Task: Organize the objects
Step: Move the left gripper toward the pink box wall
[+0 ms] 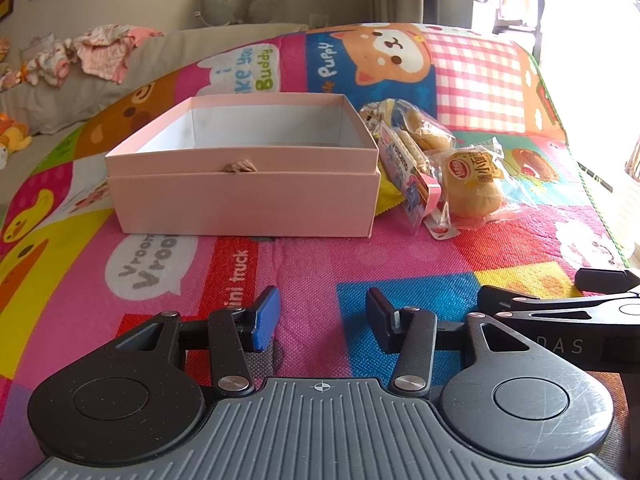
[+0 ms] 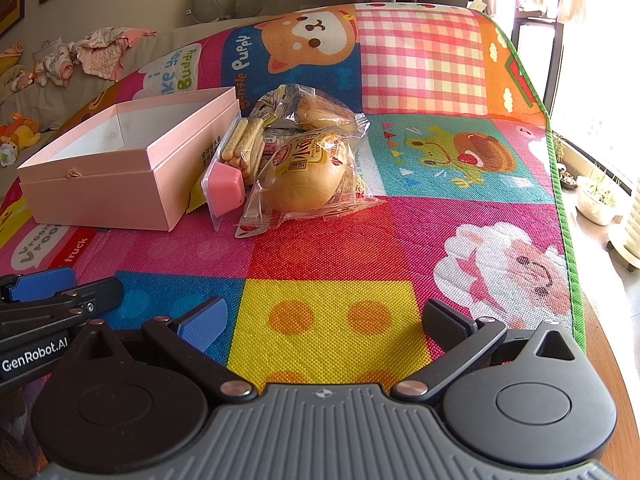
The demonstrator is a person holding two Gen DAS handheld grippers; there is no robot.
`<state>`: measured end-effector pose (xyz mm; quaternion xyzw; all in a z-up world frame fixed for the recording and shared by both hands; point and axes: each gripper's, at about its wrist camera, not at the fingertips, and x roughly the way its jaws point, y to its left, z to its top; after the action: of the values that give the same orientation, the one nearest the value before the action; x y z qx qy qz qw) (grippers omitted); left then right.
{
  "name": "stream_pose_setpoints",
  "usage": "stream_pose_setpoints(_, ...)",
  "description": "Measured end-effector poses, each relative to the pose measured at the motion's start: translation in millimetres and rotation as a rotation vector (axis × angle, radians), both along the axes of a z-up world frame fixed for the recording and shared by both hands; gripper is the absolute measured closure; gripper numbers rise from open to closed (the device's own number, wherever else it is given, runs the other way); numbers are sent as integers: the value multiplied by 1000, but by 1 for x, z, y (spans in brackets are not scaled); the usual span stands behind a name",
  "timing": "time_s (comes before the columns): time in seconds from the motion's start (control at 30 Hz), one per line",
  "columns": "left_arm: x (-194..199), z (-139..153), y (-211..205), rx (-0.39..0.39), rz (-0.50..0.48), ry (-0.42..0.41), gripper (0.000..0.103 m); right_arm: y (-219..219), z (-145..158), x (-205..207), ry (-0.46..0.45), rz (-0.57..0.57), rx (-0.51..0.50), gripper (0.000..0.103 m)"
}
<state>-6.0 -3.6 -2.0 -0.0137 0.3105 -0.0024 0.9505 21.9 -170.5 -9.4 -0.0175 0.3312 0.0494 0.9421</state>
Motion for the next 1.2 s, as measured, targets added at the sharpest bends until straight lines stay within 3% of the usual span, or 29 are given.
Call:
stream_pose_setpoints(0.13, 0, 0, -4, 26, 3, -1, 50, 1, 0, 1, 0, 0, 0, 0)
stream_pose_setpoints(0.6, 0, 0, 1, -2, 2, 0, 50, 0, 0, 2, 11, 1, 8, 0)
stream_pose_setpoints(0.8, -1, -1, 3, -12, 2, 0, 51, 4, 0, -6, 0, 62, -2, 0)
stream_pose_setpoints(1.03, -1, 0, 4, -15, -4, 0, 51, 0, 7, 3, 99, 121, 6, 0)
stream_pose_setpoints(1.2, -5, 1, 6, -6, -48, 2, 51, 2, 6, 2, 114, 127, -8, 0)
